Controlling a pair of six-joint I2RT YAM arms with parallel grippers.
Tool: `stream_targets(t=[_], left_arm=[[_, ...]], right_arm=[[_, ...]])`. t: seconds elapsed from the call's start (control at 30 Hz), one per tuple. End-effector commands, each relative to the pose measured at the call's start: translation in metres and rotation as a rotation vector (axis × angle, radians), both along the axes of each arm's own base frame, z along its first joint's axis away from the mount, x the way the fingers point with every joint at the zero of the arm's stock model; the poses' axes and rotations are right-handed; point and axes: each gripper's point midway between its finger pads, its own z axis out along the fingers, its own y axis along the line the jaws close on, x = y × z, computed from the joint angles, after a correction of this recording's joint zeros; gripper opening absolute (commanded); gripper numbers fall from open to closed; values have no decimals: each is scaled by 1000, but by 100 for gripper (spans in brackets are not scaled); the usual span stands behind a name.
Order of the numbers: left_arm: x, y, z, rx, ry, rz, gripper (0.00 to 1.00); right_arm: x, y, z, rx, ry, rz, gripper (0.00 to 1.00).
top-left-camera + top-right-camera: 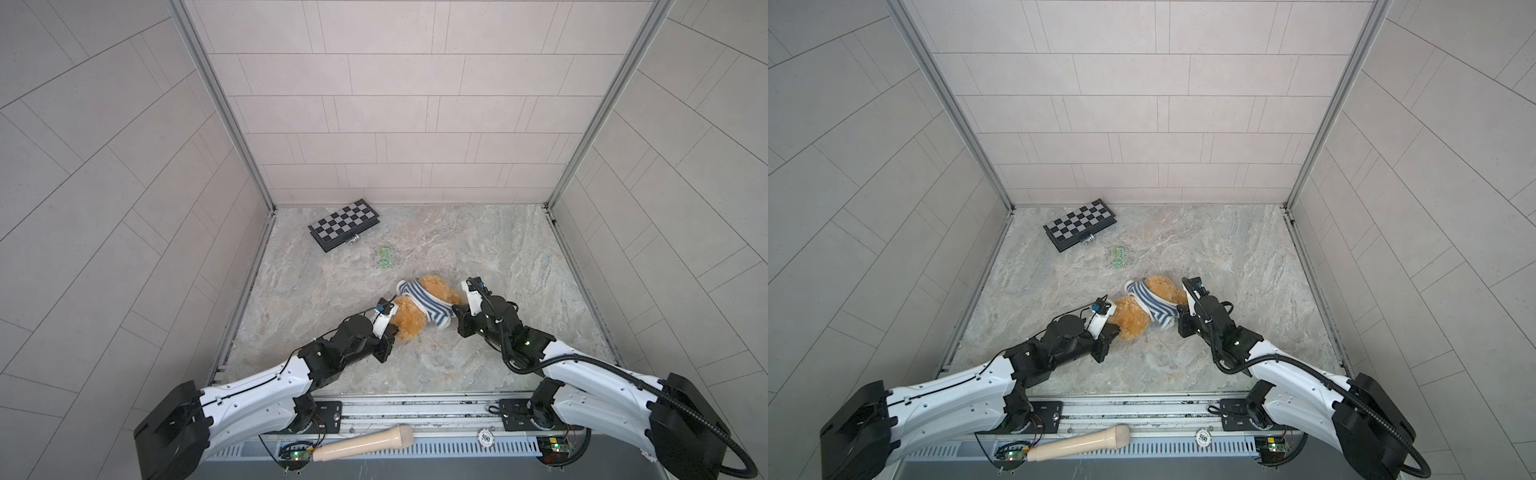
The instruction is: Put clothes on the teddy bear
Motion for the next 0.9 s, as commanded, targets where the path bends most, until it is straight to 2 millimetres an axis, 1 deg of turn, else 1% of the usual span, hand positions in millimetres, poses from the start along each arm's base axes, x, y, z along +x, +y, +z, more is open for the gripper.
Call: stream_targets(t=[0.0, 0.17, 0.27, 0.4, 0.47, 0.57, 0.8, 0.87], left_arm=[[2, 14, -13, 68, 31, 63, 0], [5, 17, -15, 74, 32, 87, 0], [8, 21, -9, 60, 13, 114, 0], [8, 26, -4, 32, -5, 138, 0], [8, 27, -4, 29, -5, 140, 0], [9, 27, -4, 30, -7, 142, 0], [7, 30, 0, -2, -20, 154, 0], [4, 28, 2, -15, -20, 133, 0]], right_arm=[[9, -35, -7, -87, -40, -157, 0], [11, -47, -7, -92, -49, -232, 0], [10, -61, -9, -106, -37, -301, 0], [8, -70, -12, -92, -40, -351, 0], [8, -71, -9, -83, -54, -355, 0], [10, -67, -7, -82, -53, -343, 0], [7, -72, -12, -60, -42, -373, 0], [7, -70, -14, -22, -38, -376, 0]])
